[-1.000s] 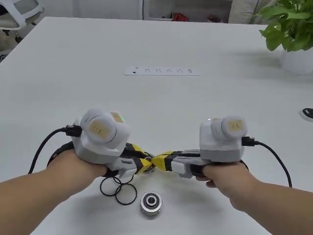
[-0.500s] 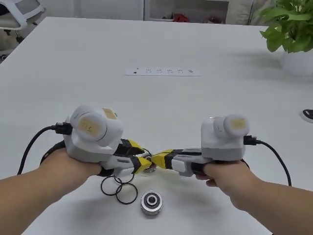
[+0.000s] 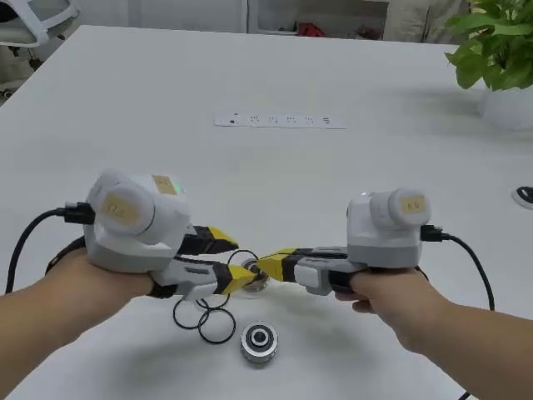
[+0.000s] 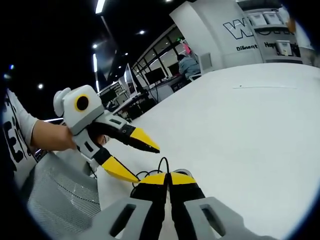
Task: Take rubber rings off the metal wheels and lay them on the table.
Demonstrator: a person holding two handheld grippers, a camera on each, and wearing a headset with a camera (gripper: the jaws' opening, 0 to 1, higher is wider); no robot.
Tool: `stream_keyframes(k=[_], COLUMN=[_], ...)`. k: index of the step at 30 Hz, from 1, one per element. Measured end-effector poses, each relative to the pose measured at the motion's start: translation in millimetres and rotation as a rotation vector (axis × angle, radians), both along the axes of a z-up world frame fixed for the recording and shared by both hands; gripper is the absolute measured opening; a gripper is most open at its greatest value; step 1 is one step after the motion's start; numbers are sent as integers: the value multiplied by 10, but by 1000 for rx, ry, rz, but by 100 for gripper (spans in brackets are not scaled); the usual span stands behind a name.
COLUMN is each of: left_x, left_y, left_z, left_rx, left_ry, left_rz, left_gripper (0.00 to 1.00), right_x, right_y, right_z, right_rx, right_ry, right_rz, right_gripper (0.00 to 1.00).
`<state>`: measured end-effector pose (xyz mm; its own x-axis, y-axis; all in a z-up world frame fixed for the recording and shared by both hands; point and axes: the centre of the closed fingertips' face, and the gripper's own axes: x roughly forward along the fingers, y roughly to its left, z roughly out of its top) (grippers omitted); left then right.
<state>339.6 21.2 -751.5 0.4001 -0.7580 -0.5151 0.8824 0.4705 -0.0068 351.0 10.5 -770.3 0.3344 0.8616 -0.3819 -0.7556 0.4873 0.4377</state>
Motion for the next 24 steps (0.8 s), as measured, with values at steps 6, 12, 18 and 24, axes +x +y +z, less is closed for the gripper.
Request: stream_keyframes(k=[6,12,18,24], left_x=[-49,-120,-176,-231], left_y=[46,101,175,254], left_z=[80,116,150,168], left_rx=[-12,-7,0,3], left_ry=[-14,-21,-31,-35], left_rz=[-3,-8,-12,-10], left_gripper=[35,40,45,49], right_x=[-30,-64,-90,-126], right_y=[37,71,96,119], right_z=[78,148,200,245], right_rx=[14,21,30,39], right_ry=[-7,-17,-21,-20], right_rz=[13,28,38,48], right_gripper=[0,0,0,0])
